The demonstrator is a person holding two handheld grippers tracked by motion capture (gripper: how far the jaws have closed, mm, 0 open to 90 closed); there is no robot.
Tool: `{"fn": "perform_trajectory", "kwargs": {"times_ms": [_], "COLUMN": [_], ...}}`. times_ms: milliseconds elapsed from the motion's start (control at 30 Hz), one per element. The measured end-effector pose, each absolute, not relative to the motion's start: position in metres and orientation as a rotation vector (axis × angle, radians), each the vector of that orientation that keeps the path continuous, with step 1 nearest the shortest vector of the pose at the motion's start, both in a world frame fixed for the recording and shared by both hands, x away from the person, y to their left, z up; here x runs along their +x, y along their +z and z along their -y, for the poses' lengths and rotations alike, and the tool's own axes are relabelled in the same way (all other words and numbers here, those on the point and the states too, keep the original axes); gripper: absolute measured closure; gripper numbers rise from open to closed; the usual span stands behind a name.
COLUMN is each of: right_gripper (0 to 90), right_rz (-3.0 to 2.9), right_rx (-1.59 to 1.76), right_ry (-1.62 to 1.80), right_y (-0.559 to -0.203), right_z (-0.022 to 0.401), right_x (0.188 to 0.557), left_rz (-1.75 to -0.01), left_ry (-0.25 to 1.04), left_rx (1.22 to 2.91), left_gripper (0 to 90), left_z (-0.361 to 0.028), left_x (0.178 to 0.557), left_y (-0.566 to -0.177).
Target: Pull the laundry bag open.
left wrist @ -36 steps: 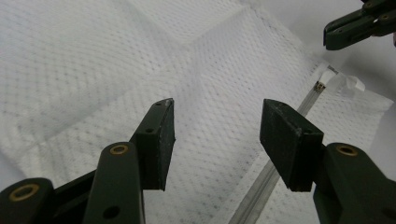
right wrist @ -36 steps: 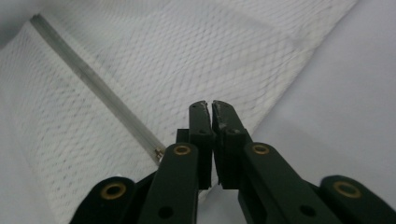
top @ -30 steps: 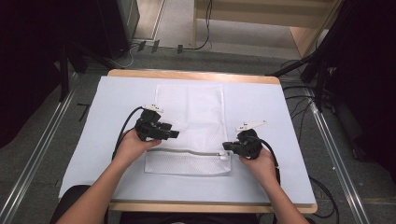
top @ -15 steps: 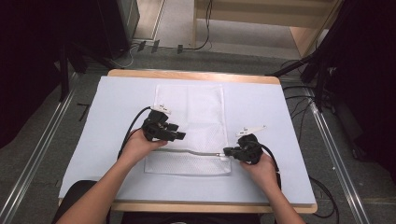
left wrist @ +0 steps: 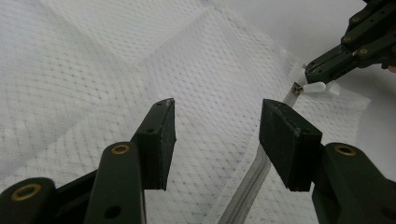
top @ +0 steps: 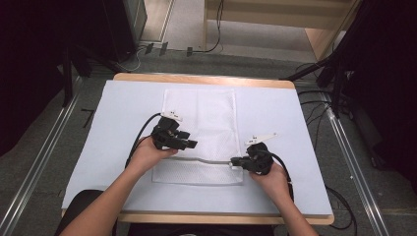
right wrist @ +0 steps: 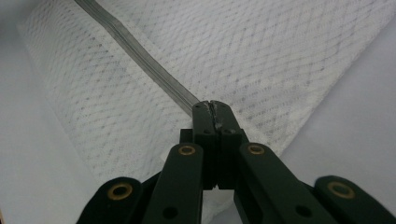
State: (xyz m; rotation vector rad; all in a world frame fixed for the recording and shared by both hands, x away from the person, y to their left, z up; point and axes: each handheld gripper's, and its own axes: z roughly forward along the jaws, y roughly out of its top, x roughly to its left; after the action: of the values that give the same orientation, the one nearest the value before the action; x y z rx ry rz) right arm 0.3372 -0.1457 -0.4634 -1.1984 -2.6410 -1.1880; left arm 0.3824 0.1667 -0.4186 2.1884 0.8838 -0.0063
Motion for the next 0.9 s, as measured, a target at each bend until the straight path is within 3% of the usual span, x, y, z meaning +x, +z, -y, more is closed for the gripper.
{"fn": "perform_trajectory", "kwargs": {"times_ms": [900], "right_gripper": [90.0], "right_rz": [2.716], "right_rx": [-1.199], "right_ry": [-1.18], "right_y": [-0.468], "right_z": [0.154], "right_x": [0.342], "left_rz": [-0.795], "left_ry": [-0.049], "left_rx": [2.221], "left_gripper": [48.5], "left_z": [-0.131], "left_x": [0.368], "left_y": [-0.423]}}
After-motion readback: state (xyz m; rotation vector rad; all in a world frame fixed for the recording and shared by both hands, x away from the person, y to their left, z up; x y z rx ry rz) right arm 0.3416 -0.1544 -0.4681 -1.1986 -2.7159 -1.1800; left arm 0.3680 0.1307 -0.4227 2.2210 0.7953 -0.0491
